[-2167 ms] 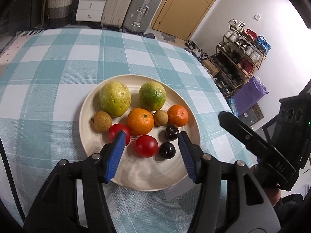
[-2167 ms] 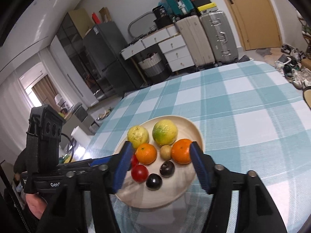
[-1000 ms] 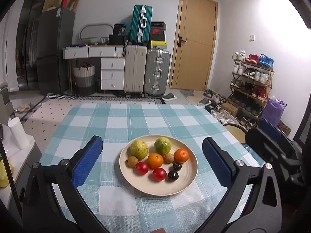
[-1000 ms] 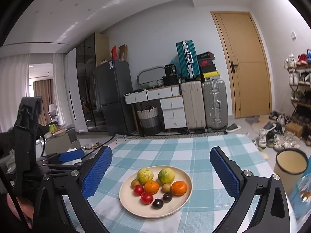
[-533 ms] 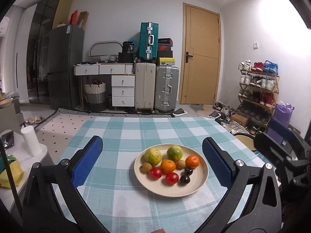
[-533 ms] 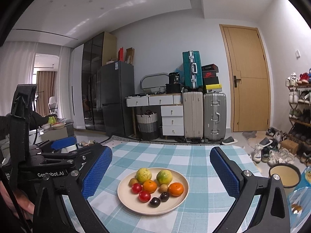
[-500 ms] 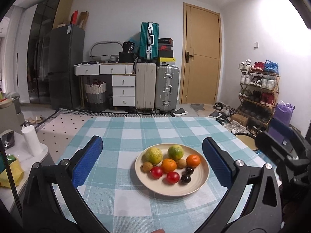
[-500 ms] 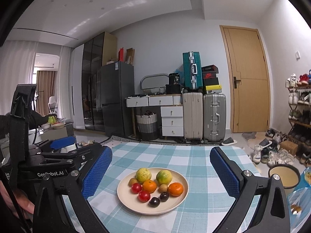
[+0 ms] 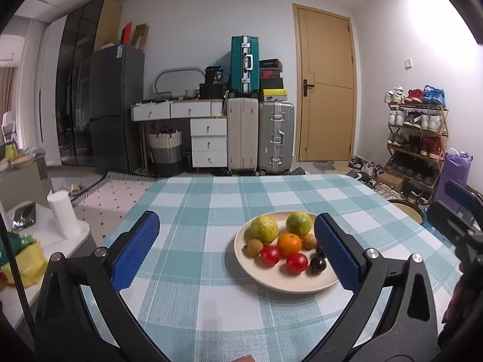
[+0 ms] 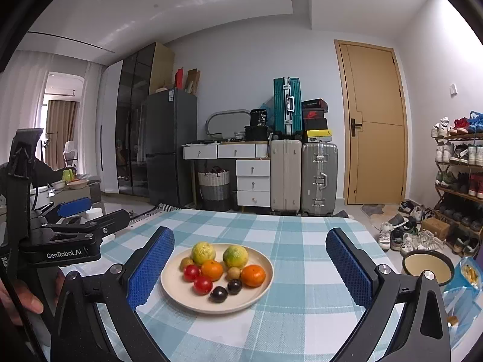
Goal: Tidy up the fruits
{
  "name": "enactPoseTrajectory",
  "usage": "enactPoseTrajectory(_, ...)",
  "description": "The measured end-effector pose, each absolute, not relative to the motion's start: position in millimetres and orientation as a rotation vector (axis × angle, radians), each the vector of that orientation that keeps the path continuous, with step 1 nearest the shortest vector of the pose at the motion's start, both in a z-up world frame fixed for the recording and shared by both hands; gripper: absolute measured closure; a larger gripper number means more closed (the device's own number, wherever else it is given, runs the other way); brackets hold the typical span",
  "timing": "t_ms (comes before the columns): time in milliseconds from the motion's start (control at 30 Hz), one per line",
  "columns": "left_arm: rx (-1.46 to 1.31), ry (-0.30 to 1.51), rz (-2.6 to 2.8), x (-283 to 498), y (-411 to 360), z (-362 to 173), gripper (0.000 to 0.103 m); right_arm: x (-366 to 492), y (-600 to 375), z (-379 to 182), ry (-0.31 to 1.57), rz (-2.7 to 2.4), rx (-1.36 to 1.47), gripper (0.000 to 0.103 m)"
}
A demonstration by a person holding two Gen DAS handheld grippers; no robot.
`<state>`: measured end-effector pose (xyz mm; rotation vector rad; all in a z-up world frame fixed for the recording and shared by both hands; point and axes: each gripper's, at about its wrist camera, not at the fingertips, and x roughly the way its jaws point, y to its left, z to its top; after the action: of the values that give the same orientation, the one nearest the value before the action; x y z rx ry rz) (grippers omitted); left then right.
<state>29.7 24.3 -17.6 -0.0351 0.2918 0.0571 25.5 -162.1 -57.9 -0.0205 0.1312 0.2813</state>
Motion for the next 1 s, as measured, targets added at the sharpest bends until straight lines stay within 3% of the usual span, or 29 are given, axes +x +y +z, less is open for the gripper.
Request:
enactPoseTrajectory(467,-0.049,0.338,0.063,46,39,-61,0.001,26,-163,-77,0.166,0.279,-0.038,0.000)
enactPoseTrajectory(1000,-0.022,0.315,0.026,48,33,-62,0.001,48,-159,-90,0.301,0.349,-0.033,0.000)
